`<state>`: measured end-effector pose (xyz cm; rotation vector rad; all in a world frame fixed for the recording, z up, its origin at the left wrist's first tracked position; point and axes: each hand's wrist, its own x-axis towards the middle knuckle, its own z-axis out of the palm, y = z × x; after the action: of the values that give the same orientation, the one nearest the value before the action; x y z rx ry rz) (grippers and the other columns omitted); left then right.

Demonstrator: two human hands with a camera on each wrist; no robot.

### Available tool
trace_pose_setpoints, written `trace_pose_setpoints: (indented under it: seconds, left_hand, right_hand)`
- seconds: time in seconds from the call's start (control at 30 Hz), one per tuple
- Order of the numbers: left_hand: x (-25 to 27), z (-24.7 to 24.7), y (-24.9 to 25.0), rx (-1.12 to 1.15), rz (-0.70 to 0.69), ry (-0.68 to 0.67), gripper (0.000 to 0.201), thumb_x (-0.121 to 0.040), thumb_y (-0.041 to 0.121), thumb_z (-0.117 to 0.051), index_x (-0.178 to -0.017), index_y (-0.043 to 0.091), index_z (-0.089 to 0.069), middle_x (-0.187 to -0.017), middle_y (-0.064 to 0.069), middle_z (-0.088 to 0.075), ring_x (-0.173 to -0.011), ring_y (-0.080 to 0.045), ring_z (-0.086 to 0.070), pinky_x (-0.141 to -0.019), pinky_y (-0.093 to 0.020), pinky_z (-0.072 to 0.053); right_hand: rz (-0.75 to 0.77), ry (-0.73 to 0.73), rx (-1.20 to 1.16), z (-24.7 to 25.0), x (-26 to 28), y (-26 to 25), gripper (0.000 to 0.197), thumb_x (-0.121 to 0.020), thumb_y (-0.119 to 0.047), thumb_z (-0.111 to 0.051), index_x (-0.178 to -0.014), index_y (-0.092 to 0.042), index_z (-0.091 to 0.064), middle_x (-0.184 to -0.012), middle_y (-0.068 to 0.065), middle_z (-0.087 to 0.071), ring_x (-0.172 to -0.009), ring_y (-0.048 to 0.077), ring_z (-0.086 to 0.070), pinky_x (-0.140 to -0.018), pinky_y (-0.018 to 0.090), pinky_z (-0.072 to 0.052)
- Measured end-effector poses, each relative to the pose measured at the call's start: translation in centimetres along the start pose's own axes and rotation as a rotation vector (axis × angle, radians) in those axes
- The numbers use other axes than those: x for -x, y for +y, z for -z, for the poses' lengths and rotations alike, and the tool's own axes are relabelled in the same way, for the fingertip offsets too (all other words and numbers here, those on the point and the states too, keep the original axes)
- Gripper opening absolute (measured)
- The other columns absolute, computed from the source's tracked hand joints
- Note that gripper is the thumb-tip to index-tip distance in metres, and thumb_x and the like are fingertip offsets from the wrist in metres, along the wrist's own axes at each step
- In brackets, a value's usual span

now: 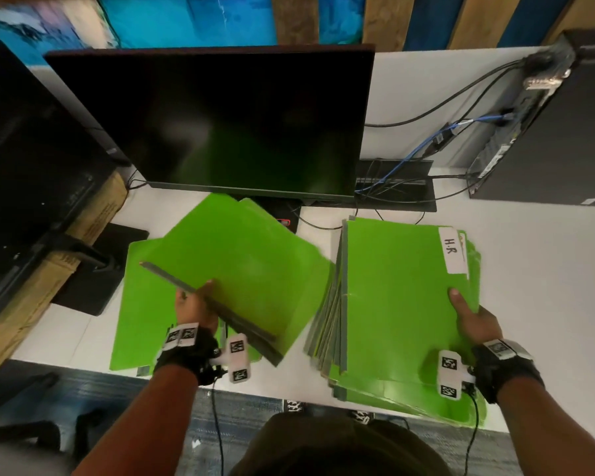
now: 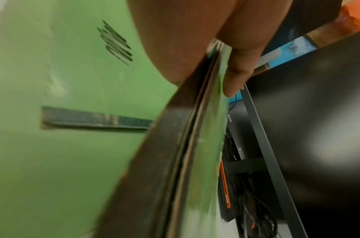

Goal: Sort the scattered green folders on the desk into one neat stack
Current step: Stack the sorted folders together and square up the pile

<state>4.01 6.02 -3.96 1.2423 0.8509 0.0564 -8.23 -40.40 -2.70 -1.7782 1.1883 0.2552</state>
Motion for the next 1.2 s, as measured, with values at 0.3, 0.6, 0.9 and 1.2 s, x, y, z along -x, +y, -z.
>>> trace_pose_setpoints:
  seconds: [0.3,0.6,0.9,1.2]
  left_hand:
    - [0.1,5.2,3.0,-0.181,-0.163,0.162,0.031,-0.088,0.023,-0.061,-0.117,0.011,-0.059,-0.107,-0.006,-0.062,-0.093,-0.018,-0.061,-0.089,-0.041,-0.051]
    - [1.3,7.3,15.1,0.045,-0.493,-0.159,0.021,-0.08,0.01,-0.066,-0.09,0.025,-0.055,-0.08,0.0,-0.054,-0.074,-0.018,-0.057,-0.08,-0.039,-0.053]
    - [8.8,-3.9,15.8,-0.075,-0.505,-0.692,0.035,-0.077,0.001,-0.062,-0.103,0.021,-0.049,-0.085,-0.007,-0.048,-0.072,-0.016,-0.059,-0.067,-0.03,-0.055]
    - [11.5,-10.5,7.6,-0.495,-0.409,-0.924,0.046,-0.07,0.014,-0.071,-0.114,0.026,-0.062,-0.117,-0.01,-0.064,-0.107,-0.031,-0.057,-0.094,-0.048,-0.044]
  right_hand:
    - [0.031,-0.063,0.047,-3.0,-0.3,-2.3,0.072,-0.084,-0.062,-0.052,-0.129,-0.006,-0.057,-0.131,0.024,-0.056,-0.116,0.04,-0.054,-0.095,0.039,-0.041]
    - [-0.012,-0.106,0.159,-3.4,-0.8,-2.6,0.08,-0.082,-0.071,-0.044,-0.122,-0.005,-0.06,-0.123,0.024,-0.06,-0.094,0.033,-0.056,-0.082,0.033,-0.04]
    - [0.005,-0.19,0.216,-3.0,-0.6,-2.6,0.078,-0.087,-0.069,-0.037,-0.124,-0.004,-0.058,-0.124,0.024,-0.059,-0.091,0.029,-0.053,-0.08,0.03,-0.039]
    - [-0.015,-0.182,0.247,-2.8,-0.2,-2.6,0.084,-0.093,-0.064,-0.015,-0.133,0.002,-0.05,-0.138,0.026,-0.049,-0.125,0.036,-0.049,-0.101,0.036,-0.036]
